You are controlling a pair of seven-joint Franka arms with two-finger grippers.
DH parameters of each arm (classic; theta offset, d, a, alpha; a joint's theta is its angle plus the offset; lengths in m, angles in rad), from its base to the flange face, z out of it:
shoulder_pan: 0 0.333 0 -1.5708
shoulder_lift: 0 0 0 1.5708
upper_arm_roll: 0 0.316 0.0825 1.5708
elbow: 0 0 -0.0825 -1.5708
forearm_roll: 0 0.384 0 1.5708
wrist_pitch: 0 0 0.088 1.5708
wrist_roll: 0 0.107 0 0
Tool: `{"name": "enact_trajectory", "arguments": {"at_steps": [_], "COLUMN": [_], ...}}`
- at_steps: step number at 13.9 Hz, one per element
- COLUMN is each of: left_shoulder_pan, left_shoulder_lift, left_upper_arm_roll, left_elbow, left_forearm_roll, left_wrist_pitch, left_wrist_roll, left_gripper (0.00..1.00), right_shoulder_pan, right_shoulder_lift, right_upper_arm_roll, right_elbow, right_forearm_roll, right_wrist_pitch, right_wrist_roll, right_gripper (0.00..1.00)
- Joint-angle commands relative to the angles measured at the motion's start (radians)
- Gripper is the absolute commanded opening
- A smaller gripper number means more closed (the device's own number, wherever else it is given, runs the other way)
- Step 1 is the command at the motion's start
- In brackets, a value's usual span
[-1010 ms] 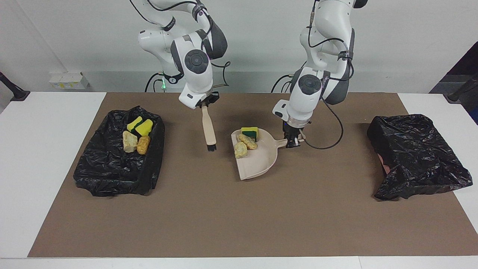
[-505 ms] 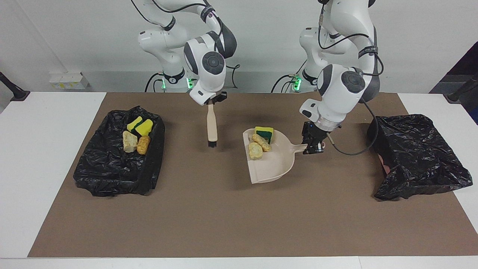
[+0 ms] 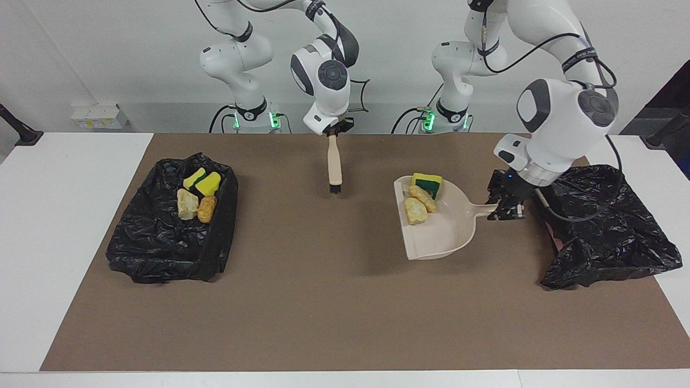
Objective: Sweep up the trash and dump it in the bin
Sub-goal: 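Carry the dustpan to the nearby bag and tip it with the left gripper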
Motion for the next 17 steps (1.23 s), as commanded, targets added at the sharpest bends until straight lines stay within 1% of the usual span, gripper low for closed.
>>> {"name": "enact_trajectory", "arguments": {"at_steps": [1, 3, 7, 8, 9, 10, 11, 12, 14, 15, 17], "left_shoulder_pan": [0.096, 0.159, 0.280, 0.312, 0.352, 0.384, 0.424, 0.467, 0.515, 0.536, 0.560], "left_shoulder_lift": [0.017, 0.017, 0.016, 0.017, 0.019, 0.020, 0.023, 0.028, 0.052, 0.054, 0.059], "left_upper_arm_roll": [-0.004, -0.002, 0.001, 0.001, 0.001, 0.001, 0.001, 0.001, 0.001, 0.001, 0.002], "left_elbow": [0.037, 0.037, 0.038, 0.038, 0.043, 0.052, 0.064, 0.084, 0.120, 0.123, 0.137], "left_forearm_roll": [0.028, 0.060, 0.128, 0.152, 0.175, 0.189, 0.198, 0.212, 0.264, 0.275, 0.304], "left_wrist_pitch": [-0.052, -0.057, -0.043, -0.039, -0.036, -0.032, -0.029, -0.023, 0.021, 0.039, 0.058], "left_wrist_roll": [0.107, 0.147, 0.289, 0.321, 0.364, 0.403, 0.438, 0.469, 0.541, 0.555, 0.544], "left_gripper": [0.00, 0.00, 0.00, 0.00, 0.00, 0.00, 0.00, 0.00, 0.00, 0.00, 0.00], "right_shoulder_pan": [0.048, 0.079, 0.097, 0.110, 0.111, 0.111, 0.111, 0.111, 0.096, 0.072, -0.009], "right_shoulder_lift": [0.043, 0.083, 0.108, 0.120, 0.126, 0.132, 0.134, 0.134, 0.142, 0.131, 0.082], "right_upper_arm_roll": [-0.002, -0.002, -0.002, -0.002, -0.002, -0.002, -0.004, -0.004, -0.011, -0.016, -0.019], "right_elbow": [-0.020, -0.017, -0.010, -0.010, -0.010, -0.008, -0.005, 0.004, 0.036, 0.050, 0.079], "right_forearm_roll": [0.026, 0.026, 0.026, 0.027, 0.027, 0.027, 0.027, 0.024, 0.008, -0.002, -0.063], "right_wrist_pitch": [0.102, 0.176, 0.207, 0.234, 0.254, 0.254, 0.247, 0.242, 0.254, 0.256, 0.247], "right_wrist_roll": [0.050, 0.098, 0.119, 0.127, 0.130, 0.124, 0.113, 0.110, 0.112, 0.115, 0.113], "right_gripper": [0.00, 0.00, 0.00, 0.00, 0.02, 0.23, 0.77, 1.00, 1.00, 1.00, 1.00]}}
